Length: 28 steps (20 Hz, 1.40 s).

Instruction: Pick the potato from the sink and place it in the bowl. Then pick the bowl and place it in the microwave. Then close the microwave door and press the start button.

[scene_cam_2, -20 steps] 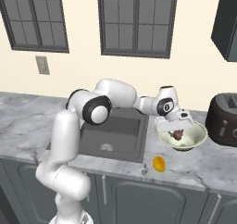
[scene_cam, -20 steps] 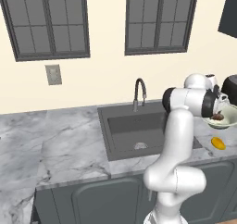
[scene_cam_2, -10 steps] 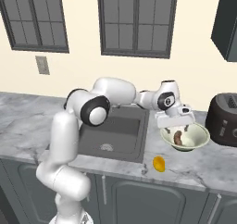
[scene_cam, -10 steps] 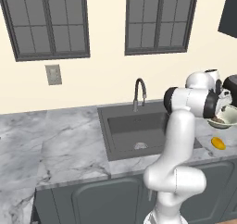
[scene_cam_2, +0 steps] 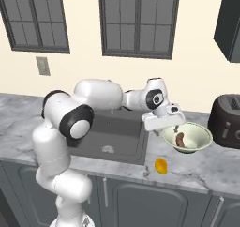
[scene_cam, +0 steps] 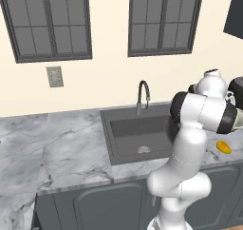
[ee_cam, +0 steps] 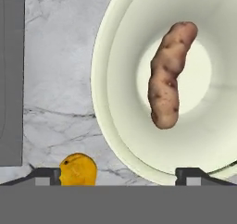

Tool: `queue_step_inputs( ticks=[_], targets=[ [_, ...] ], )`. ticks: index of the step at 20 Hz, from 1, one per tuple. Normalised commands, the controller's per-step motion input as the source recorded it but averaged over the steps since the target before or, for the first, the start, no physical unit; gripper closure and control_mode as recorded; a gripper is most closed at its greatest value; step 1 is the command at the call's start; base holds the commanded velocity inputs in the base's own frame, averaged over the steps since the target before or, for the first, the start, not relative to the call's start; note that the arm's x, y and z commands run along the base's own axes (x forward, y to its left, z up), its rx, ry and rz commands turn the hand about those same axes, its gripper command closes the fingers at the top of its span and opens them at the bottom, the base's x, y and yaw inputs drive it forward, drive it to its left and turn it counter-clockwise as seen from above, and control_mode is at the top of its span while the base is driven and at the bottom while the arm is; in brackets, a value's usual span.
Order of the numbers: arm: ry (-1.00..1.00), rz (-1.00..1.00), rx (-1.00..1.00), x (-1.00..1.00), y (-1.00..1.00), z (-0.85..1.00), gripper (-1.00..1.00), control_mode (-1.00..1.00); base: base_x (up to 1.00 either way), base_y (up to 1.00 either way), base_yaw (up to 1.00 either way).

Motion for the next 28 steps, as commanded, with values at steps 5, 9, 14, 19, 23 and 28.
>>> queue_step_inputs(
  ticks=[5, 9, 14, 19, 23, 28],
  targets=[
    [0.02, 0.02, -0.08, 0.00, 0.09, -0.25, -1.00, -1.00, 0.00, 0.00, 0.00],
    [0.03, 0.02, -0.01, 0.33, -0.09, -0.24, -1.00, -1.00, 0.00, 0.00, 0.00],
    [0.05, 0.03, -0.01, 0.68, -0.23, -0.20, -1.00, -1.00, 0.00, 0.00, 0.00],
    [0.05, 0.04, 0.00, 0.58, -0.41, -0.05, -1.00, -1.00, 0.00, 0.00, 0.00],
    [0.09, 0.06, 0.00, 0.44, -0.45, -0.24, -1.00, -1.00, 0.00, 0.00, 0.00],
    [0.09, 0.03, 0.00, 0.10, -0.32, -0.27, 1.00, -1.00, 0.00, 0.00, 0.00]
  ],
)
